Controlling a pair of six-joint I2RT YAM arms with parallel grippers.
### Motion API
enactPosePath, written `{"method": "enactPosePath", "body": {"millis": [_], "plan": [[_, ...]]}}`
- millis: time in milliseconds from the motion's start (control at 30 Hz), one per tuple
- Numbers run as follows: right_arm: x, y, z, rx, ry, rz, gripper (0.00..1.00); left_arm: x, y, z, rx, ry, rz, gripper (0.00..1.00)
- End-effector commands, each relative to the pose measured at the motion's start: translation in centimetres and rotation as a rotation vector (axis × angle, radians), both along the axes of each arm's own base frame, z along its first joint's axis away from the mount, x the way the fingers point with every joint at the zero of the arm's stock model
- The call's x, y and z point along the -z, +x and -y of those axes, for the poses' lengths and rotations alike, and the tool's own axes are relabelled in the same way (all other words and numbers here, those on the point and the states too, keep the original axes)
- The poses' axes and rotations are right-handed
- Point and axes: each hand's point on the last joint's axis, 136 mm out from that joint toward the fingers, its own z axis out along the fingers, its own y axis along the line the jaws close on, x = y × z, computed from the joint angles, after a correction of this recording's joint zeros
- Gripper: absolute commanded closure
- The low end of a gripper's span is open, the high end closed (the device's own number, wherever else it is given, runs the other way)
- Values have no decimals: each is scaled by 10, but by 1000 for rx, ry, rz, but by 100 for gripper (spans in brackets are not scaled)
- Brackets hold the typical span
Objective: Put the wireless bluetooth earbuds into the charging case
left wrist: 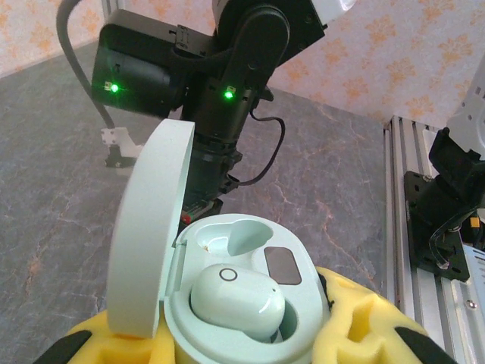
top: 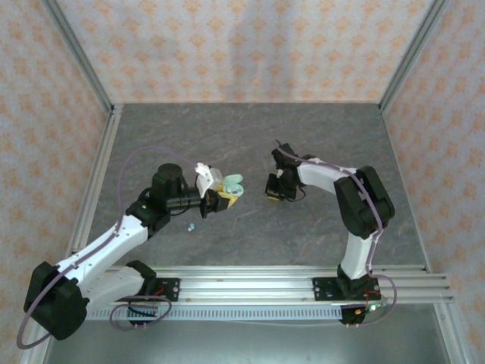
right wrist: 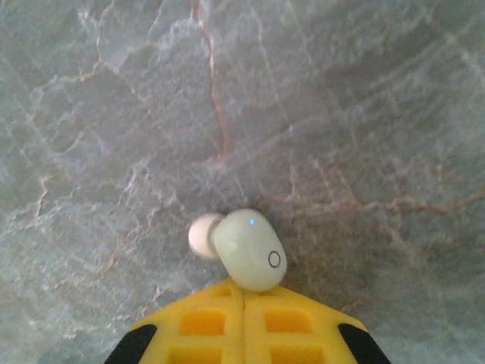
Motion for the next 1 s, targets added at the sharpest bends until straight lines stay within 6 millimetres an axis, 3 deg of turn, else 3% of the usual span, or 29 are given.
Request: {"method": "enactPosePath", "body": {"millis": [0, 367, 633, 800, 967], "plan": [[11, 0, 19, -11, -111, -19, 96, -22, 3, 6, 21, -24, 51, 91], [7, 18, 51, -11, -290, 2, 98, -25, 5, 0, -12, -8, 77, 92], [-1, 39, 49, -7, -274, 42, 99, -28, 5, 0, -10, 4, 93, 92], [-11, 34, 47, -9, -250, 55, 99, -28, 6, -1, -18, -4, 92, 92], [-35, 26, 52, -20, -243, 95, 100, -29, 2, -5, -35, -3, 102, 92]]}}
